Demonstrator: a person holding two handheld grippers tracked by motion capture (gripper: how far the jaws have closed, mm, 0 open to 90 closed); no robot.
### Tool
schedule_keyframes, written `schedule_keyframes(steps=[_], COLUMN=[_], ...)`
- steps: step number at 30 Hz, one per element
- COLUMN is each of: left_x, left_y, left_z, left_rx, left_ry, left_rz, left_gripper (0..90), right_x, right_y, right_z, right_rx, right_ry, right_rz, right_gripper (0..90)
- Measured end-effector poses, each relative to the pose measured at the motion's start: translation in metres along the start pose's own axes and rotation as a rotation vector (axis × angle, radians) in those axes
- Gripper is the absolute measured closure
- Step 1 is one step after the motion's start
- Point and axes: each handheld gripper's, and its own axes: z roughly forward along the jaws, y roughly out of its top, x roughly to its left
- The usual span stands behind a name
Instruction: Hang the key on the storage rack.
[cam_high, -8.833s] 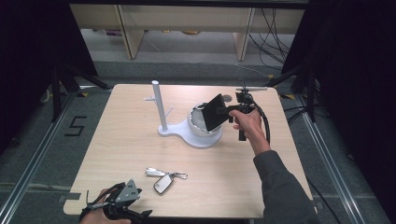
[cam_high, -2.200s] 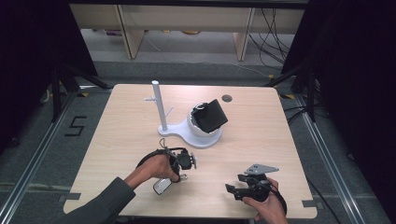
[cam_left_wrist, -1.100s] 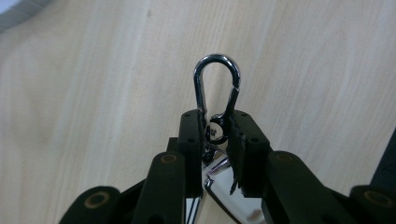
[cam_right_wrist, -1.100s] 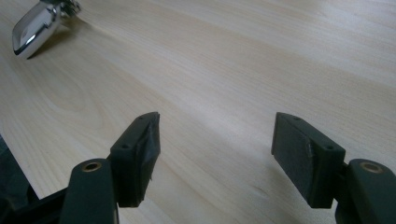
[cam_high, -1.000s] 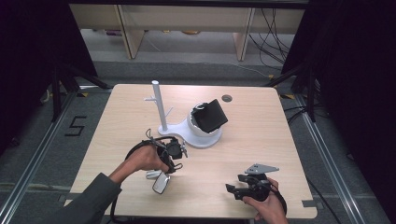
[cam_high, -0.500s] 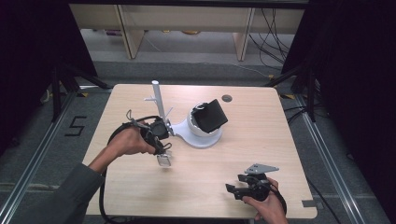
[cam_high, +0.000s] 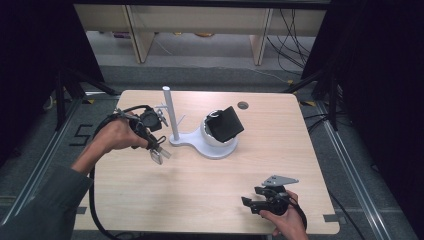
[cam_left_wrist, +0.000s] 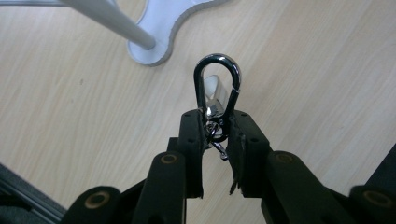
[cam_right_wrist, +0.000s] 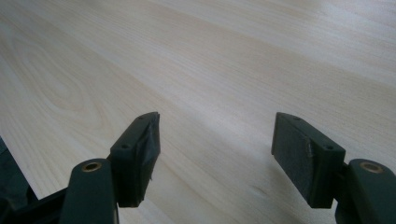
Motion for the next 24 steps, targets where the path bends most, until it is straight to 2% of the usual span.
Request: schedule_keyframes(steps=[1, 2, 3, 4, 8, 9, 10, 11, 13, 14, 15, 16, 18, 20, 21, 22, 23, 24], left_x=[0.002, 0.005, 0.007, 0.009, 0.019, 0.021, 0.023, 0.026, 0.032, 0.034, 0.038, 0.041, 0.046, 0.050, 0.052, 0.053, 0.054, 0.055], left_y=[0.000, 0.000, 0.000, 0.000, 0.000, -0.001, -0.001, -0.001, -0.001, -0.001, -0.001, -0.001, -0.001, -0.001, 0.000, 0.000, 0.001, 0.001], left_z=[-0.003, -0.006, -0.008, -0.010, -0.016, -0.017, -0.018, -0.019, -0.022, -0.022, -0.024, -0.025, -0.027, -0.028, -0.027, -0.028, -0.028, -0.028], left_rx=[0.004, -0.003, -0.005, -0.004, -0.006, -0.010, -0.013, -0.007, -0.016, -0.020, -0.026, -0.031, -0.042, -0.023, -0.024, -0.015, -0.018, -0.025], left_ry=[0.002, 0.009, 0.010, 0.016, 0.032, 0.037, 0.042, 0.040, 0.051, 0.045, 0.048, 0.052, 0.052, 0.059, 0.064, 0.065, 0.068, 0.070], left_rz=[0.000, -0.005, -0.008, -0.013, -0.043, -0.053, -0.060, -0.062, -0.081, -0.089, -0.099, -0.106, -0.133, -0.135, -0.147, -0.142, -0.147, -0.154], left_gripper=[75.4, 75.4, 75.4, 75.5, 75.5, 75.5, 75.5, 75.5, 75.5, 75.5, 75.5, 75.5, 75.5, 75.5, 75.5, 75.5, 75.5, 75.5], right_x=[-0.001, 0.000, -0.001, -0.001, 0.000, -0.002, -0.002, 0.000, 0.001, -0.001, 0.001, -0.001, 0.000, 0.001, 0.000, -0.002, 0.001, 0.001], right_y=[0.000, 0.000, 0.000, 0.000, 0.000, 0.000, 0.000, 0.000, 0.000, 0.000, 0.000, 0.000, 0.000, 0.000, 0.000, 0.000, 0.000, 0.000], right_z=[0.000, -0.001, 0.001, 0.000, 0.000, 0.001, 0.001, 0.000, 0.000, 0.000, 0.000, 0.000, 0.000, 0.000, 0.000, 0.000, 0.000, 0.000], right_rx=[-0.006, -0.002, -0.019, -0.006, -0.002, -0.022, -0.017, -0.002, 0.008, -0.003, 0.002, -0.005, 0.000, 0.000, -0.001, -0.006, 0.004, 0.010], right_ry=[-0.002, 0.001, 0.005, -0.007, 0.004, -0.008, -0.007, 0.001, 0.005, -0.008, -0.004, -0.007, 0.008, -0.007, -0.007, -0.007, -0.003, -0.002], right_rz=[-0.014, 0.001, -0.011, -0.007, -0.009, -0.040, -0.043, -0.012, 0.009, -0.022, -0.002, -0.022, -0.006, 0.000, -0.009, -0.030, -0.004, 0.001], right_gripper=[33.5, 33.5, 33.5, 33.5, 33.5, 33.5, 33.5, 33.5, 33.5, 33.5, 33.5, 33.5, 33.5, 33.5, 33.5, 33.5, 33.5, 33.5])
